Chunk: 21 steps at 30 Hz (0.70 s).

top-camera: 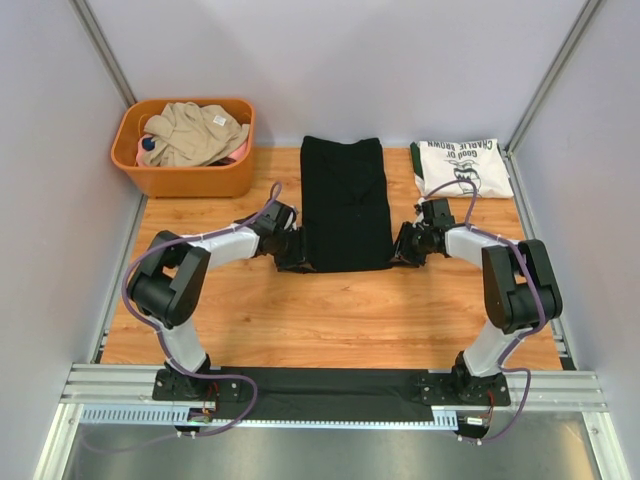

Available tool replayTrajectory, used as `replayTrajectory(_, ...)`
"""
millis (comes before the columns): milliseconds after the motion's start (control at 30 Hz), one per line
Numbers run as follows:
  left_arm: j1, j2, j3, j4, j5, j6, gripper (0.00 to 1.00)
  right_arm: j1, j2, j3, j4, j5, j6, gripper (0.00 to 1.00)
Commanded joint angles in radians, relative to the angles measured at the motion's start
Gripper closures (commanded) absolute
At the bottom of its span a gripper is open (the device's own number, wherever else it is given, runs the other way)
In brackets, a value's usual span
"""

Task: Fold and stack the t-shirts
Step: Fold the tshirt

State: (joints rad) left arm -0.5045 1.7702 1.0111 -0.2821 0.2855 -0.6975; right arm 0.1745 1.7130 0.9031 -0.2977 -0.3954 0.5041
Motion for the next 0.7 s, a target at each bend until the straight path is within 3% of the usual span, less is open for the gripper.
replayTrajectory(0,-0.003,0.046,0.015,0.009,-0.055,0.006,0.45,-0.007,0.040,-0.021,-0.012,0.081,-0.042,0.67)
replayTrajectory(100,-0.003,0.055,0.021,0.014,-0.065,0.000,0.55,-0.009,0.033,-0.030,-0.015,0.081,-0.038,0.78)
replayTrajectory(133,-0.003,0.058,0.023,0.017,-0.068,-0.003,0.63,-0.007,0.033,-0.036,-0.014,0.081,-0.035,0.81)
replayTrajectory(167,-0.003,0.061,0.021,0.020,-0.072,-0.007,0.65,-0.007,0.031,-0.038,-0.014,0.072,-0.032,0.89)
replayTrajectory(267,-0.005,0.074,0.030,0.030,-0.069,-0.016,0.74,-0.007,0.045,-0.046,-0.001,0.053,-0.030,0.99)
replayTrajectory(433,-0.031,0.063,0.041,0.035,-0.077,-0.020,1.00,-0.007,0.059,-0.050,0.006,0.033,-0.024,1.00)
replayTrajectory(667,-0.086,-0.138,-0.049,-0.038,-0.126,-0.060,1.00,0.008,-0.108,-0.096,-0.092,0.042,0.010,1.00)
